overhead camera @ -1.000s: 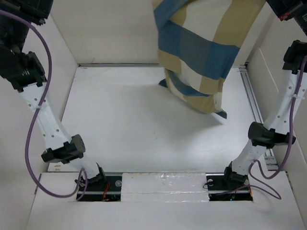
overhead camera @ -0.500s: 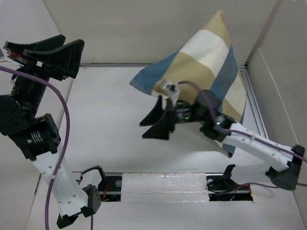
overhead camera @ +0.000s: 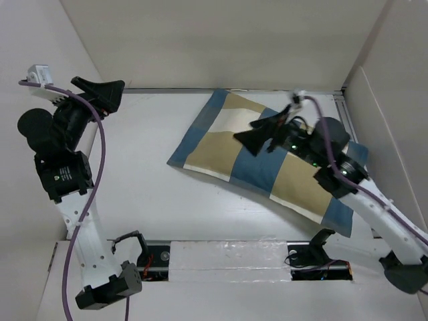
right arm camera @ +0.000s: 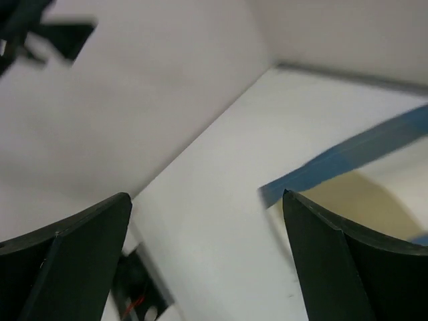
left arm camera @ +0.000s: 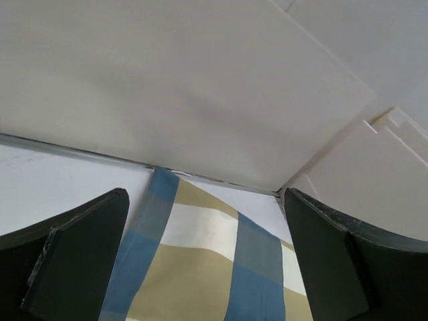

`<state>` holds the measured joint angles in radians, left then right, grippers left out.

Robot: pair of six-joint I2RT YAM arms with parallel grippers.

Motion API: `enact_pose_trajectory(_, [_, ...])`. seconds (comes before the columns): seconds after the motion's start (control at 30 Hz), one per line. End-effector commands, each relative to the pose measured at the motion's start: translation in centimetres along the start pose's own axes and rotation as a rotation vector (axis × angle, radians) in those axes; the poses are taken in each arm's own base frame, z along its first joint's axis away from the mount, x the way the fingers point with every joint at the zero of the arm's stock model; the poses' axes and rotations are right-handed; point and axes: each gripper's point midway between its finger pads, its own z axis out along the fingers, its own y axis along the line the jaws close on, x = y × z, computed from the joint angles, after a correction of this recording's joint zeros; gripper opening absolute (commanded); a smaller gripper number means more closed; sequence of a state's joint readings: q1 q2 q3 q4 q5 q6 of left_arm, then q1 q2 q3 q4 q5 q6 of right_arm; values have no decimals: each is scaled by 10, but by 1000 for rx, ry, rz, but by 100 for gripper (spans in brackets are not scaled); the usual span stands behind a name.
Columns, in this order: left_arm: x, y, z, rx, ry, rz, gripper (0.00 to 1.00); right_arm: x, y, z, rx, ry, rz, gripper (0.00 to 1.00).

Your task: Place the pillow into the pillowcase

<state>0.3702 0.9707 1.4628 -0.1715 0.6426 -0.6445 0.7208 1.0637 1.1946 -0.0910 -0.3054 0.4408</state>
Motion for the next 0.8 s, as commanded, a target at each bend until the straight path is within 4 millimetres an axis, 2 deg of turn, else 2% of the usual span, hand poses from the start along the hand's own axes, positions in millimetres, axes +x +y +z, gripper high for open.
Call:
enact_pose_trajectory(0.0, [24,-11,6,168,38,19,99,-29,-94,-61,544,-200,49,100])
enact_pose_trajectory(0.03, [43,-21,2,265,117,-71,99,-31,-123,-81,701,-257,66,100])
enact_pose_trajectory(0.07, [59,-11,8,329,124,-84,99,-19,-153,-100,821,-262,81,100])
enact_pose_trajectory(0.13, [70,-2,9,336,137,-98,99,-6,-178,-126,957,-271,116,100])
enact_pose_trajectory(0.17, [76,6,12,317,136,-96,99,-6,-198,-148,1079,-305,123,100])
enact_pose_trajectory(0.23, [92,26,16,275,159,-112,99,14,-222,-179,1260,-330,191,100])
enact_pose_trajectory(0.27, [100,36,19,256,177,-135,99,15,-230,-197,1351,-369,213,100])
enact_pose_trajectory(0.3, [117,49,23,228,218,-181,99,24,-241,-213,1417,-376,244,100])
enact_pose_trajectory(0.33, [133,62,34,185,261,-198,99,30,-247,-219,1441,-371,260,100])
enact_pose_trajectory(0.37, [152,66,48,112,297,-203,99,36,-252,-222,1454,-364,276,100])
enact_pose_trajectory(0.4, [174,65,53,78,370,-218,99,41,-256,-220,1437,-359,295,100])
enact_pose_trajectory(0.43, [186,59,60,83,398,-226,99,53,-268,-229,1469,-350,314,100])
enact_pose_trajectory(0.47, [211,49,71,98,462,-240,99,60,-280,-229,1482,-337,333,100])
enact_pose_trajectory(0.5, [221,49,78,64,470,-241,99,69,-286,-229,1472,-309,365,100])
enact_pose_trajectory(0.53, [225,39,87,64,475,-233,99,80,-300,-246,1534,-314,397,100])
enact_pose_trajectory(0.57, [245,40,99,32,508,-215,99,87,-310,-251,1563,-332,430,100])
enact_pose_trajectory(0.6, [274,10,108,34,542,-173,99,91,-317,-257,1585,-341,437,100])
enact_pose_trajectory(0.63, [292,-3,115,35,584,-149,99,93,-324,-270,1631,-364,438,100])
enact_pose_trajectory(0.67, [286,-33,135,79,565,-120,99,99,-329,-276,1664,-364,448,100])
enact_pose_trajectory(0.7, [338,-34,148,43,666,-99,99,106,-335,-280,1686,-358,464,100])
enact_pose_trajectory(0.73, [349,-27,163,-24,653,-58,99,109,-338,-283,1702,-352,470,100])
enact_pose_trajectory(0.77, [346,-37,178,-27,644,-51,99,109,-342,-284,1709,-357,473,100])
